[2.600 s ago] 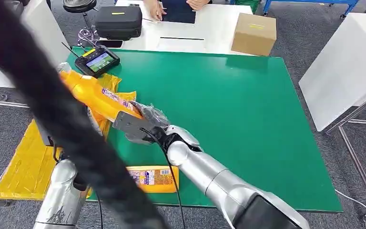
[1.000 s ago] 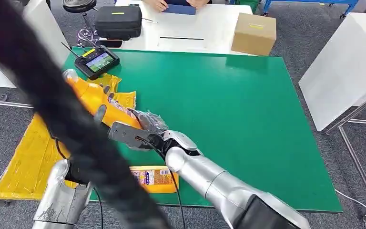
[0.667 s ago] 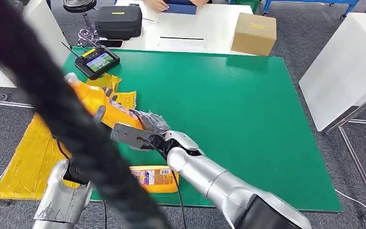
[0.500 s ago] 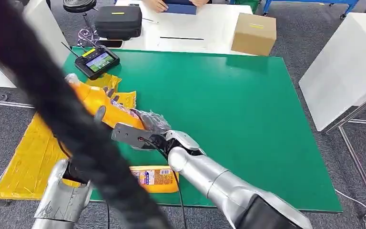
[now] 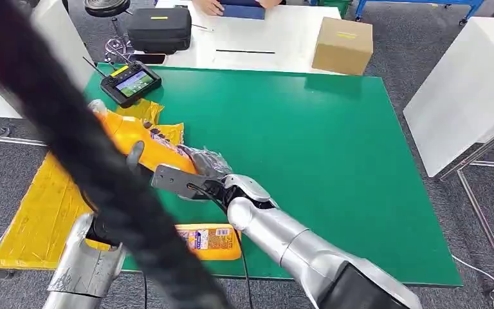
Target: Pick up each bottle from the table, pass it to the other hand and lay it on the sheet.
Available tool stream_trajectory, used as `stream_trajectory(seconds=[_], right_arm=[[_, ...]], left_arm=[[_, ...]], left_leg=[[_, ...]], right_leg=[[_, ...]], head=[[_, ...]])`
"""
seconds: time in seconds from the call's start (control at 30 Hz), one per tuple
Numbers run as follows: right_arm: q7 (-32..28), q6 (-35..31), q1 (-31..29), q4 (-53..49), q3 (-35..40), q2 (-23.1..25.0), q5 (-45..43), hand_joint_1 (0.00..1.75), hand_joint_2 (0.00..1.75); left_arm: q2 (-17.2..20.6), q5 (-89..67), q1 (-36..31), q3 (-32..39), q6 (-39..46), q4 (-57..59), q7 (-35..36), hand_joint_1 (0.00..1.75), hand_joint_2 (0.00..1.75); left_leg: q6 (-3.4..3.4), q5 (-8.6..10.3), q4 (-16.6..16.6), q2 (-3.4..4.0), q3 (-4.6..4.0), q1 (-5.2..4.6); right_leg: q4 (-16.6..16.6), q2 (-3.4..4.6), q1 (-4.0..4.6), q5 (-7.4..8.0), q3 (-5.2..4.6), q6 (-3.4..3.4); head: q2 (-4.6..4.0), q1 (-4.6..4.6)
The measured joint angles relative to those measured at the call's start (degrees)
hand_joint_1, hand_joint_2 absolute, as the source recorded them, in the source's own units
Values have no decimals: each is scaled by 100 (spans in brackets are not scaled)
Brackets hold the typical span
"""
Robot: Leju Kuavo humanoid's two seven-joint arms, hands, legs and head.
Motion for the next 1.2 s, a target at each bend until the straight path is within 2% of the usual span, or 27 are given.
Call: stream_trajectory(seconds=[0.77,0.8,0.83,0.87,1.2], right_arm=[[-2,-4,-2,48,-28,0,-61,175,175],[-7,-5,-2,55,-26,0,-68,65,175],[-15,-7,-3,61,-24,0,-79,0,175],[-20,-9,-3,63,-24,0,-103,0,0],[-20,-201,-94,74,92,57,-186,0,0]], left_arm=[[-2,22,6,-33,17,17,-33,175,175],[-2,22,7,-33,20,17,-35,175,175],[-2,22,8,-35,20,17,-35,175,175],[0,24,12,-35,20,17,-39,175,175],[-11,50,105,-238,2,17,-30,175,175]], left_leg=[[0,0,0,0,0,0],[0,0,0,0,0,0],[0,0,0,0,0,0],[0,0,0,0,0,0],[0,0,0,2,-1,0]], right_leg=[[0,0,0,0,1,0],[0,0,0,0,1,0],[0,0,0,0,1,0],[1,0,0,0,1,0],[0,0,0,0,0,0]], head=[[0,0],[0,0],[0,0],[0,0],[0,0]])
